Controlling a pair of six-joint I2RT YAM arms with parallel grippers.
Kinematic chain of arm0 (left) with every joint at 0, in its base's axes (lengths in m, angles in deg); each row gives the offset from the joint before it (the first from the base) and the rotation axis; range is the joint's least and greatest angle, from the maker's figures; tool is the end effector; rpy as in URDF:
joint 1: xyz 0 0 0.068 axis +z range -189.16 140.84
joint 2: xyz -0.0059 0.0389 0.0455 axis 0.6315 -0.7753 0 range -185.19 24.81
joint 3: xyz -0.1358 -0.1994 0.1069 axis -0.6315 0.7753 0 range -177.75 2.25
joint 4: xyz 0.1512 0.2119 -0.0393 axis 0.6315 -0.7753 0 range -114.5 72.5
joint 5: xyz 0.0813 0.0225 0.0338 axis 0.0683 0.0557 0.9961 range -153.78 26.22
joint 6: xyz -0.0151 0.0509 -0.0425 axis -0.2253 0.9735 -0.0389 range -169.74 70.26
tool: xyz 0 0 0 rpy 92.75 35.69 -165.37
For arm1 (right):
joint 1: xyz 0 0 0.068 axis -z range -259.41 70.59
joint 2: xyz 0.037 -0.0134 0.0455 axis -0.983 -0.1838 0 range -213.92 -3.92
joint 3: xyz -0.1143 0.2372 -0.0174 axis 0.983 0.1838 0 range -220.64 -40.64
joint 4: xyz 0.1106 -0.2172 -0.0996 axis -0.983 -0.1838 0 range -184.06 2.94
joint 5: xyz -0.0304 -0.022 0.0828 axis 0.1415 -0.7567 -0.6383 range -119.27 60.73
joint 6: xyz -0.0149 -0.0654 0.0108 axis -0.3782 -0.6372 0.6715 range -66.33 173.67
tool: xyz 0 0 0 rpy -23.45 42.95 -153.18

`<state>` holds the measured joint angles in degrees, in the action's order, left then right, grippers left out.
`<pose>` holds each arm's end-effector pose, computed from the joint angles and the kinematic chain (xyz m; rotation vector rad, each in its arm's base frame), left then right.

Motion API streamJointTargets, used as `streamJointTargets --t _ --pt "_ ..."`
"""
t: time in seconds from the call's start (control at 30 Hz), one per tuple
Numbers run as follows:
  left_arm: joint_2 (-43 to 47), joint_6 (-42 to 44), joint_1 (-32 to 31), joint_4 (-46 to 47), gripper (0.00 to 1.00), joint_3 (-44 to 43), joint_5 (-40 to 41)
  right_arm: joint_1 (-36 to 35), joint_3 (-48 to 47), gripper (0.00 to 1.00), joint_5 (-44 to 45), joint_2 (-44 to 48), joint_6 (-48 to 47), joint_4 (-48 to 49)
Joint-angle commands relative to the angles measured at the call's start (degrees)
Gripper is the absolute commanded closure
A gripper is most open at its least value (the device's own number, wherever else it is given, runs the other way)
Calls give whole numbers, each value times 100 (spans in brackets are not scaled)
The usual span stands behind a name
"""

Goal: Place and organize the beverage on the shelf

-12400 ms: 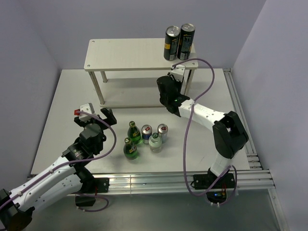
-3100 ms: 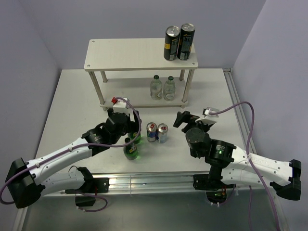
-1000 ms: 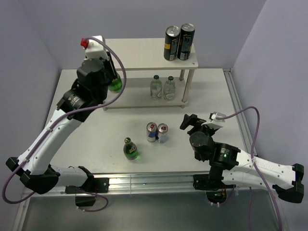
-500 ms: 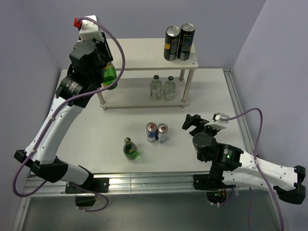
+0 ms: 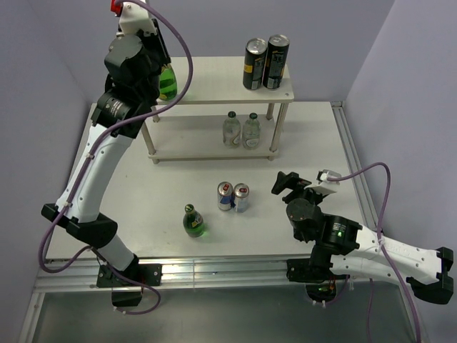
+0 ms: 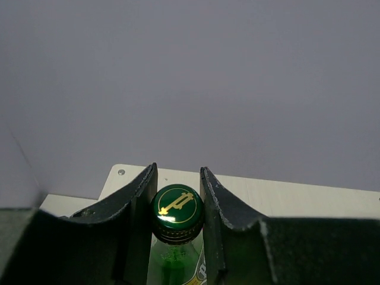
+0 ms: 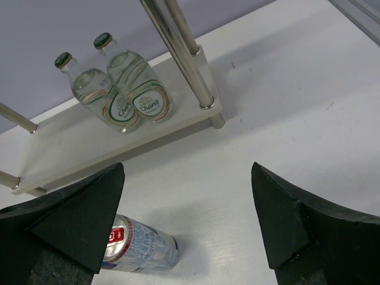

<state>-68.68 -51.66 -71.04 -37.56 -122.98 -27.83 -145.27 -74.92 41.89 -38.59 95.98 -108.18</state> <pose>0.2969 -0.1469 0.5726 -0.1650 1.3965 -0.0608 0.1056 0.1094 0.2831 0.4151 1.6420 0.2004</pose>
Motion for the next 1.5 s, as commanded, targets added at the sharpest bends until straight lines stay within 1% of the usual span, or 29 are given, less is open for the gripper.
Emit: streamJointTargets --t 0.0,0.13,0.33,0.43,0.6,0.7,0.87,0.93,1.03,1.07,1.1,1.17,1.27,1.33,1.37,1.47 --pt "95 437 33 1231 100 -511 0 -23 36 6 215 49 50 91" --pt "-20 604 111 1381 100 -468 27 -31 44 7 188 66 15 152" --pt "-20 666 349 2153 100 217 -113 -23 88 7 179 110 6 187" --pt "-64 684 454 2444 100 402 -166 -23 88 7 188 101 -3 196" --pt "-327 657 630 2445 100 192 -219 -31 80 7 206 136 50 144" --pt "-389 639 691 2533 100 218 -272 -31 106 8 206 172 59 144" --pt "-424 640 744 2717 100 464 -132 -23 106 8 232 198 155 47" --pt "-398 578 762 2770 97 639 -97 -23 115 8 223 216 173 12" --pt "-310 543 771 2875 75 912 -88 -32 115 8 223 251 225 -49" --pt "-275 552 762 2893 53 973 -131 -23 115 8 223 268 252 -58" --pt "-257 560 762 2928 40 1096 -158 -23 123 8 223 268 261 -67" --pt "-205 552 762 2954 21 1167 -175 -23 124 7 223 295 270 -85" --pt "-178 552 762 2937 12 1247 -193 -31 124 8 223 295 296 -102" --pt "-161 525 771 2876 9 1238 -176 -23 123 7 223 303 322 -120" --pt "-143 534 762 2849 1 1220 -167 -23 124 7 223 312 314 -120" --pt "-29 446 753 2630 1 1168 -202 -23 141 7 223 321 331 -129"
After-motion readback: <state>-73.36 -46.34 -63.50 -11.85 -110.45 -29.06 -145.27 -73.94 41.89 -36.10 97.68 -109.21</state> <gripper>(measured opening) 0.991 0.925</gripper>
